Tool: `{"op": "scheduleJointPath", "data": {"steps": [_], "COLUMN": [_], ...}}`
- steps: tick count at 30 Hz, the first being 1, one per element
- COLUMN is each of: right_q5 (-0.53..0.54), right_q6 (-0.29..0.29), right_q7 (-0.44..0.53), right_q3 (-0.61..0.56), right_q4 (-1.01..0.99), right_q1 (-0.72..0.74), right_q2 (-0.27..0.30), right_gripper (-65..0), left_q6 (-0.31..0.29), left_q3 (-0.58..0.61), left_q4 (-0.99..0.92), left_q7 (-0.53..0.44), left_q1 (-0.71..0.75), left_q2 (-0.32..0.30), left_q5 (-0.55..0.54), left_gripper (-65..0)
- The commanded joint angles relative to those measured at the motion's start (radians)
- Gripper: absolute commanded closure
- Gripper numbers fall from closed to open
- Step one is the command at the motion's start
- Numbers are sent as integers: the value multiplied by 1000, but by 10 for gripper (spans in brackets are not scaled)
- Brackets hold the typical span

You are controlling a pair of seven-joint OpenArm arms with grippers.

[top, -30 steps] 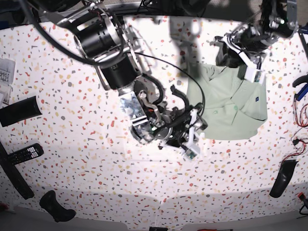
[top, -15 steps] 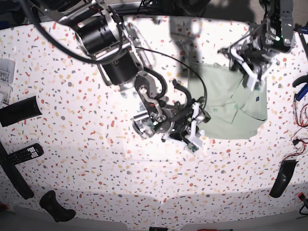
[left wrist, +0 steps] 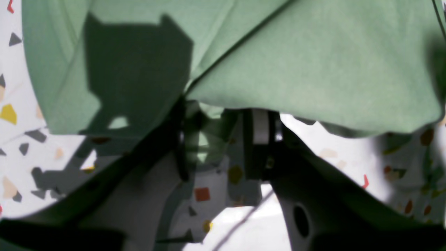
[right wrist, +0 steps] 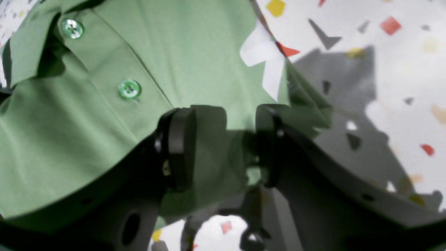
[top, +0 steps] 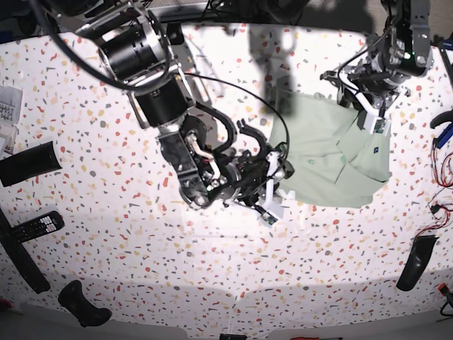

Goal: Fold the T-shirt properly
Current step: 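Hold the shirt with both grippers and fold it over toward the collar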

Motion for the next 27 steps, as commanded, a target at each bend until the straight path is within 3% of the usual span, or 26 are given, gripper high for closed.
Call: {"op": "scheduleJointPath", "data": {"steps": [1, 5, 9, 12, 15, 18, 23, 27], "right_q5": [15, 64, 108, 33, -128, -163, -151, -79], "right_q6": [9, 9, 9, 9, 9, -25, -26, -3], "right_q7": [18, 53, 88, 151, 155, 184, 130, -2], "right_q3": [0, 0, 0, -53, -105, -129, -130, -131], "right_q4": [23, 48, 79, 77, 49, -15, -36, -11], "right_q1": [28, 31, 34, 33, 26, 14, 14, 8], "right_q2": [2, -12, -81, -81, -81, -81, -45, 12], "right_gripper": [-260, -260, -260, -260, -260, -260, -260, -260], "left_q6": [1, 0, 0, 0, -2, -2, -2, -2], "left_q3": [-4, -4, -4, -4, -4, -4, -4, -4], "left_q4": [13, 13, 13, 13, 13, 13, 10, -42], "left_q7": [-14, -13, -6, 18, 25, 21, -26, -35], "left_q1": [-14, -26, -25, -23, -23, -23, -24, -60], "left_q2": [-6, -6, -6, -7, -6, -6, -6, -6], "left_q5": [-4, -27, -34, -63, -97, -116, -77, -74], "left_gripper": [-194, -194, -194, -194, -194, -194, -194, -194]}}
